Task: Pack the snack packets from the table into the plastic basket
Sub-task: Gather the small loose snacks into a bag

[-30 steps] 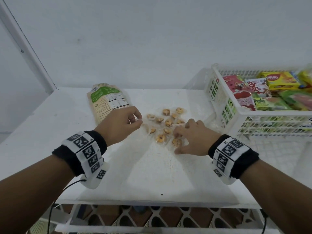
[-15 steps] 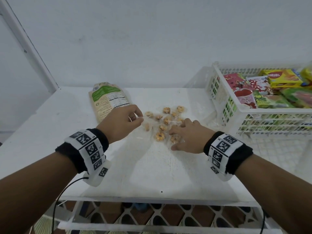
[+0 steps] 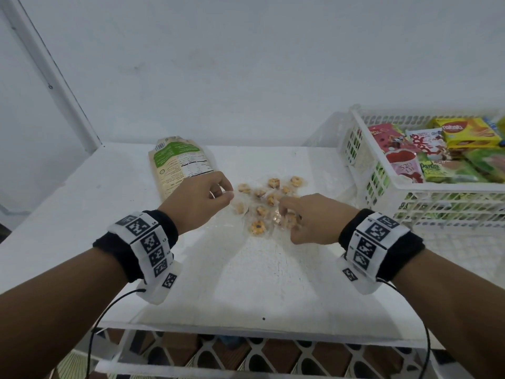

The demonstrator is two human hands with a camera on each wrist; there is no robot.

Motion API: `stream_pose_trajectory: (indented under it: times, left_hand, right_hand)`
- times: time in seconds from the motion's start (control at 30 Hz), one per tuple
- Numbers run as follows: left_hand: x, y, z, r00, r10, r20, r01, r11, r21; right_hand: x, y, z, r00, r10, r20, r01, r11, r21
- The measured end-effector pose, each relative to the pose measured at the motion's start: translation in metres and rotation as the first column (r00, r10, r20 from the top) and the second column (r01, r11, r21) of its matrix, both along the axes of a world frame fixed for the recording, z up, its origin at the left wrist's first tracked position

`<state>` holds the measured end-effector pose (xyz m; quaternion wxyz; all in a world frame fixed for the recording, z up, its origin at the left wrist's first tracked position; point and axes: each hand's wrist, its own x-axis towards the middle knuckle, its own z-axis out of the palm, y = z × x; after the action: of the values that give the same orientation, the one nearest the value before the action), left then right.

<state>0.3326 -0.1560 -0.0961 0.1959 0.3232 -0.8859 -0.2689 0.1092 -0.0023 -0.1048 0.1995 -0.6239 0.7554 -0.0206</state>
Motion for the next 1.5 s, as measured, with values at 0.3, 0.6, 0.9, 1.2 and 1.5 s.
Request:
stream_pose_trajectory:
  times: [0.3,0.6,0.9,1.2,1.5]
  left_hand:
    - [-0.005,-0.001,-0.005,1.000,0.000,0.007,0.000,1.000,0.007]
    - [-0.004,-0.007,-0.006,0.996,0.026,-0.091,-0.025,1.000,0.018]
    - [0.012,-0.017,0.001,0.987,-0.019,-0.158,0.029,0.998,0.064]
    - [0.019,-0.031,0.007,0.987,-0.016,-0.160,0.033,0.994,0.104]
    - [0.027,-0.039,0.013,0.979,-0.093,-0.183,0.127,0.975,0.180]
  right_hand:
    - [0.004,-0.009,0.014,0.980,-0.053,0.194,0.119,0.930,-0.349]
    - [0.039,-0.039,0.009,0.951,0.185,0.247,-0.056,0.890,-0.454]
    - [0.057,-0.062,0.002,0.951,0.218,0.219,-0.057,0.821,-0.569]
    - [0.063,-0.075,0.007,0.945,0.180,0.274,0.062,0.723,-0.688]
    - [0.079,-0.088,0.012,0.901,0.338,0.272,0.034,0.571,-0.820]
